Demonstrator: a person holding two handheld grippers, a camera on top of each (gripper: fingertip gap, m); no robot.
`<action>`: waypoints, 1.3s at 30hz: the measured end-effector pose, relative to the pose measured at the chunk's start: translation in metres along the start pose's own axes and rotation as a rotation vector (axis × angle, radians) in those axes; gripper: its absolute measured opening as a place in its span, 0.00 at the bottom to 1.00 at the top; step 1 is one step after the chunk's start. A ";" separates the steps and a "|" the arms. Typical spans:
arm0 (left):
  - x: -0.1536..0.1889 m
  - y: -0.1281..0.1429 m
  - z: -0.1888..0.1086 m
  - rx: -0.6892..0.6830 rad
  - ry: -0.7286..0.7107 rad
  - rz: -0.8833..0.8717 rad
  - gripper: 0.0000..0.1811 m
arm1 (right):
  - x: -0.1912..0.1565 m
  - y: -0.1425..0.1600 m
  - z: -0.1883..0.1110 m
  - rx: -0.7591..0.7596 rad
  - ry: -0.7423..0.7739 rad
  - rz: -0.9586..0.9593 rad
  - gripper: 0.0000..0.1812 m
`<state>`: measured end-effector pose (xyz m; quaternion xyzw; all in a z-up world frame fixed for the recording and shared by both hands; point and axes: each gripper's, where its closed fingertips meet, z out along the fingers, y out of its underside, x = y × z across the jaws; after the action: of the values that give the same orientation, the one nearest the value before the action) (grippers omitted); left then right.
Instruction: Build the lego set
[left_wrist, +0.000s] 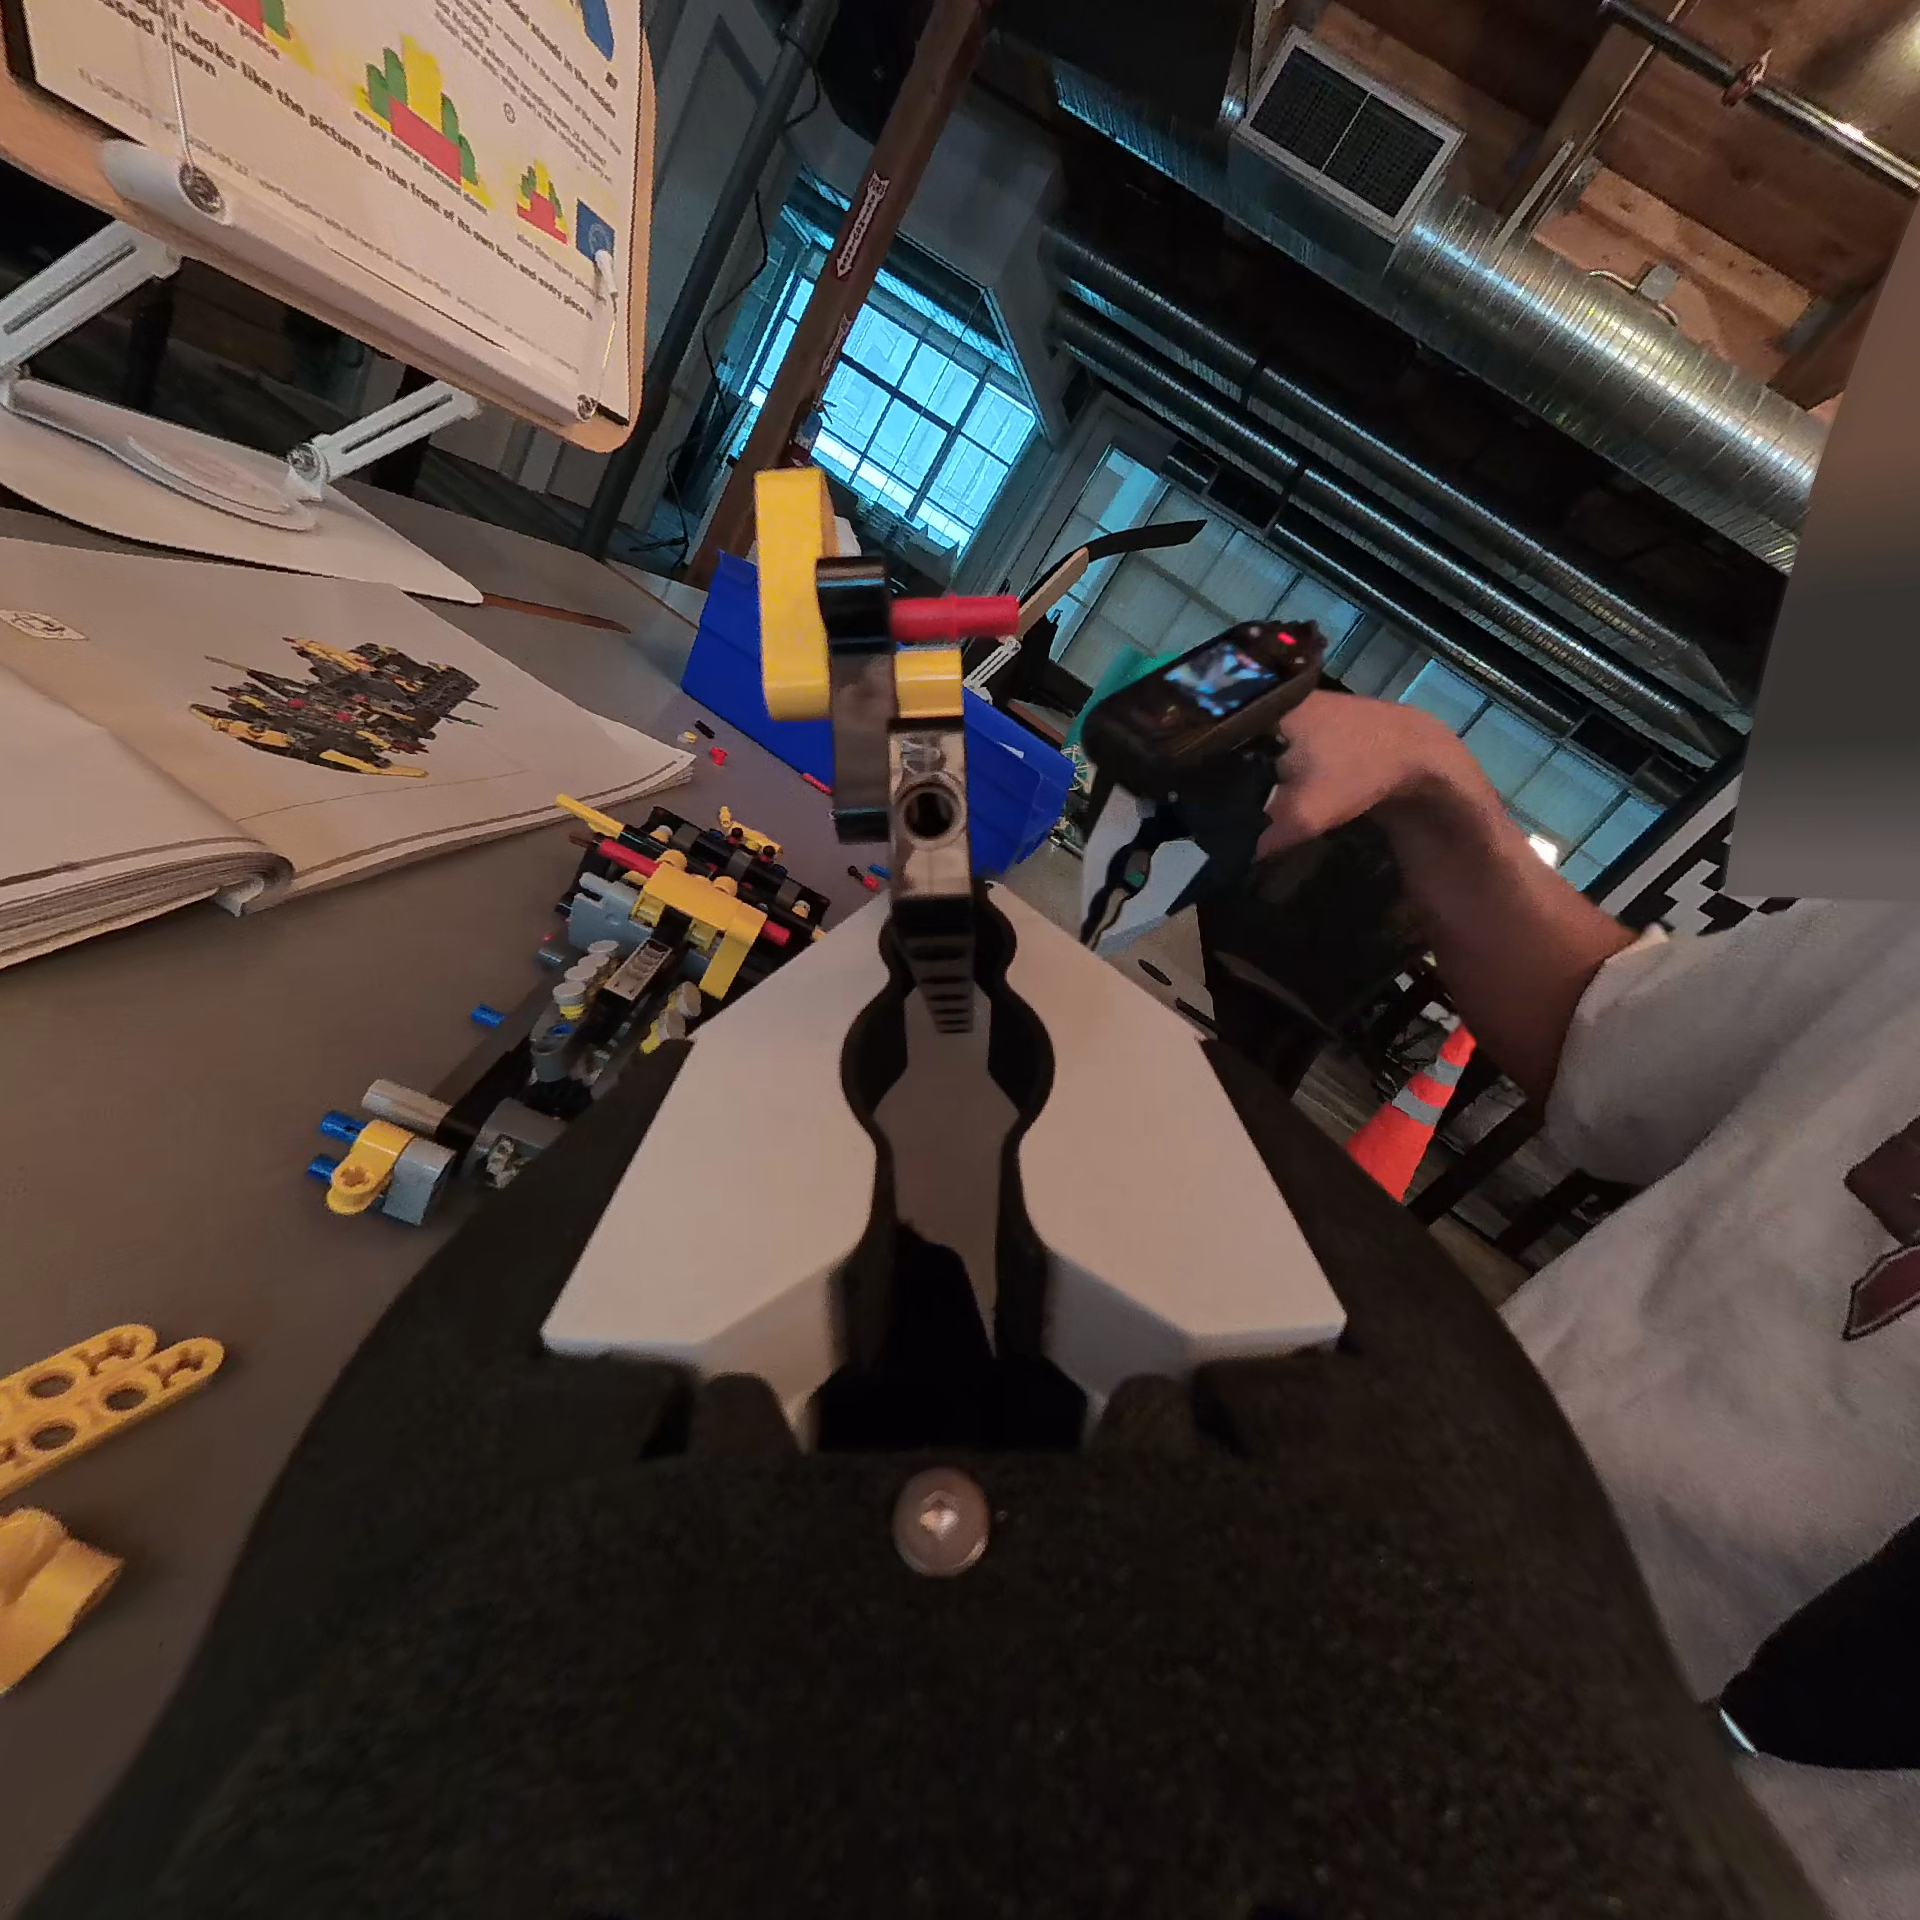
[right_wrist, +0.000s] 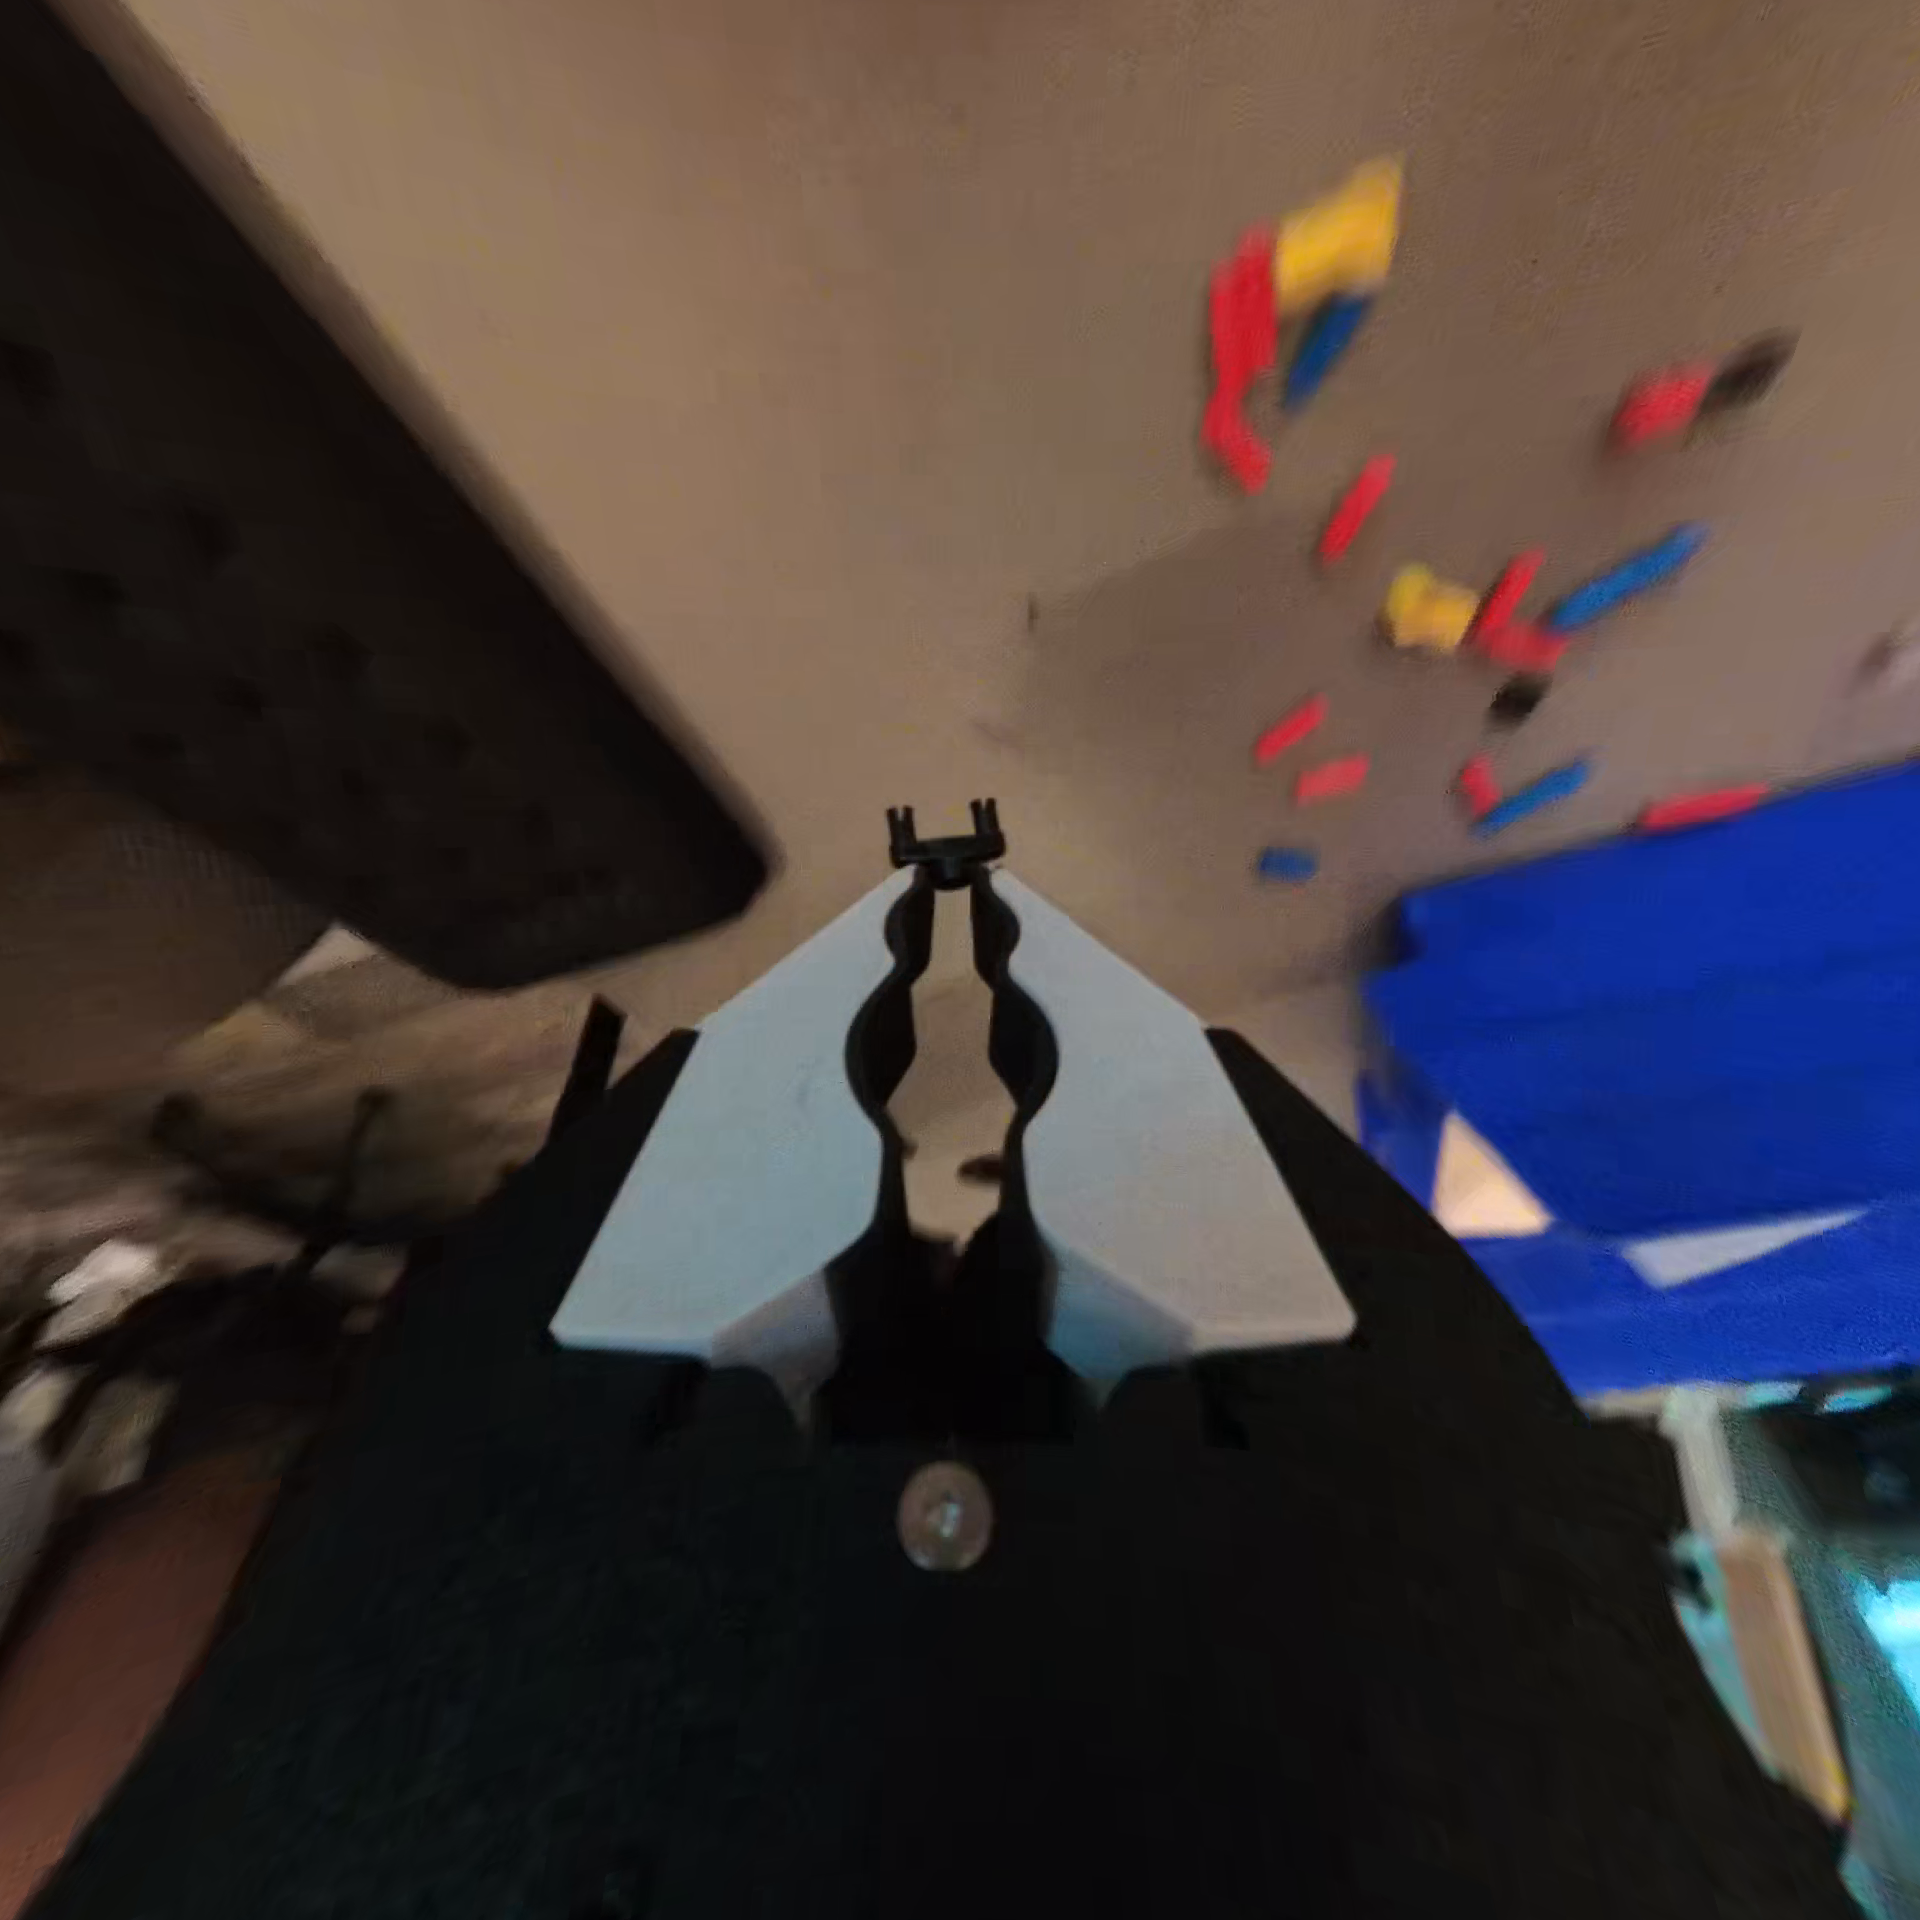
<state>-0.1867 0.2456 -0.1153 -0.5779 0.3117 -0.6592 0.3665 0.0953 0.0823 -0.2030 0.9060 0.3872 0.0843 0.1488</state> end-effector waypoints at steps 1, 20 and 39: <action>0.000 0.000 0.000 0.001 0.001 -0.001 0.04 | -0.002 0.015 0.005 -0.064 -0.041 0.040 0.03; 0.000 0.000 -0.001 0.003 0.000 0.001 0.04 | -0.005 0.064 0.052 -0.319 -0.075 0.191 0.03; 0.000 0.000 -0.001 0.007 0.013 -0.029 0.05 | 0.030 0.081 -0.009 0.140 0.150 0.467 0.11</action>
<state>-0.1878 0.2460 -0.1155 -0.5767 0.3036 -0.6692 0.3570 0.1689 0.0529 -0.1661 0.9701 0.1825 0.1565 0.0331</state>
